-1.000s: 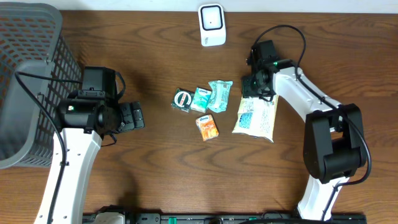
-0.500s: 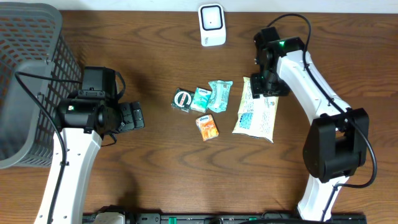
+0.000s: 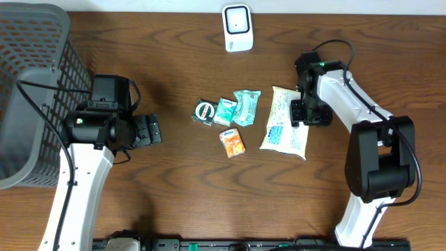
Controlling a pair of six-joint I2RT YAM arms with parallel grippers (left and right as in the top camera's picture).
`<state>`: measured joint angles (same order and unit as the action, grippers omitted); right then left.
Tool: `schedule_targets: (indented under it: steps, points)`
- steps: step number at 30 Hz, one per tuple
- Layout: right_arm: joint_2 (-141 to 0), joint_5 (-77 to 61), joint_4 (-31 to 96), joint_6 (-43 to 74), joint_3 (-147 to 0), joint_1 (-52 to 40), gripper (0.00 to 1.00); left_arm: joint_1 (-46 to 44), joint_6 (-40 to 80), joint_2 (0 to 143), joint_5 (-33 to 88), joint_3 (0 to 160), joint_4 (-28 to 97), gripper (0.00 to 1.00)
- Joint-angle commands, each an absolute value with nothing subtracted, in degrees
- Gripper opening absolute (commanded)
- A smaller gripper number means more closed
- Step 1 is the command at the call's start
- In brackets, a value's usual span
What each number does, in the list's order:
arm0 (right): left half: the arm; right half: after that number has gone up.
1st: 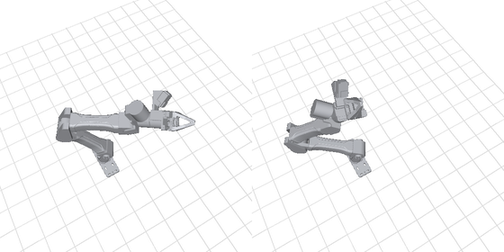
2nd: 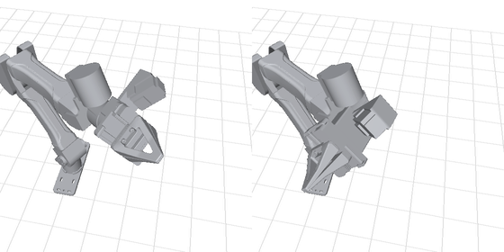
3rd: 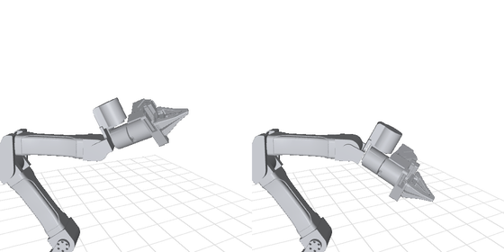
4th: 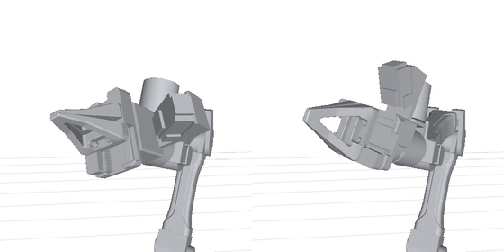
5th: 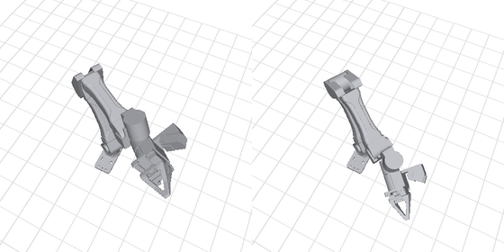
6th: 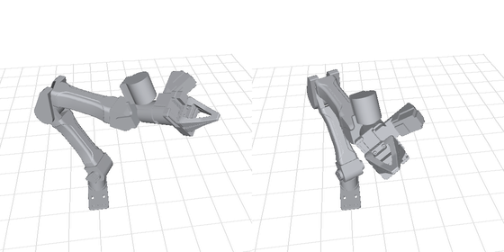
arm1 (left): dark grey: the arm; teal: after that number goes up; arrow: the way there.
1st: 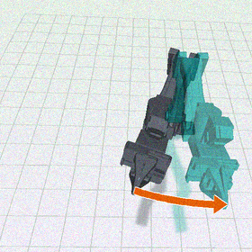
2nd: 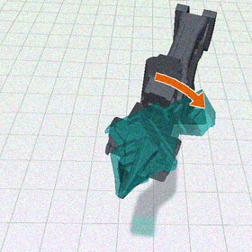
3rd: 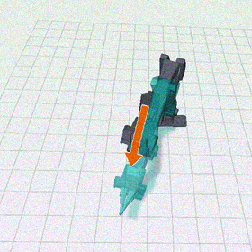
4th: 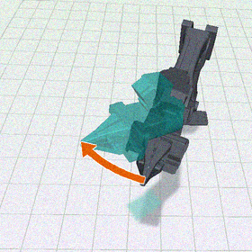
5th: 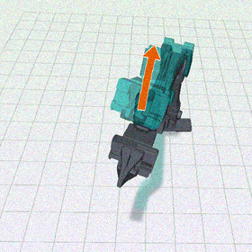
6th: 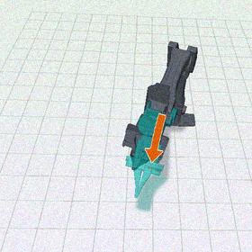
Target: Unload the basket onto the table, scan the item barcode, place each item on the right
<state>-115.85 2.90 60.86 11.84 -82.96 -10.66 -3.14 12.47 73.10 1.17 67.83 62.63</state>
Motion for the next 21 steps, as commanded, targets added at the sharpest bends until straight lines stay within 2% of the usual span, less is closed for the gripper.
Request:
schedule_targets:
  steps: [1, 9, 13, 21]
  points:
    - [-116.18, -5.17, 57.78, 9.98, -81.56, -10.59, 0.59, -3.36, 13.21, 73.30, 0.86, 67.55, 62.74, 0.98]
    - [-116.16, -10.92, 51.11, 8.62, -81.54, -10.46, 0.60, -3.36, 13.21, 73.30, 0.89, 67.55, 62.74, 0.98]
    - [-116.14, -11.75, 51.88, 9.04, -81.82, -10.04, 0.58, -3.36, 13.21, 73.30, 0.89, 67.55, 62.74, 0.98]
    - [-116.14, -13.65, 51.94, 7.33, -81.89, -9.80, 0.65, -3.36, 13.21, 73.30, 0.89, 67.55, 62.74, 0.97]
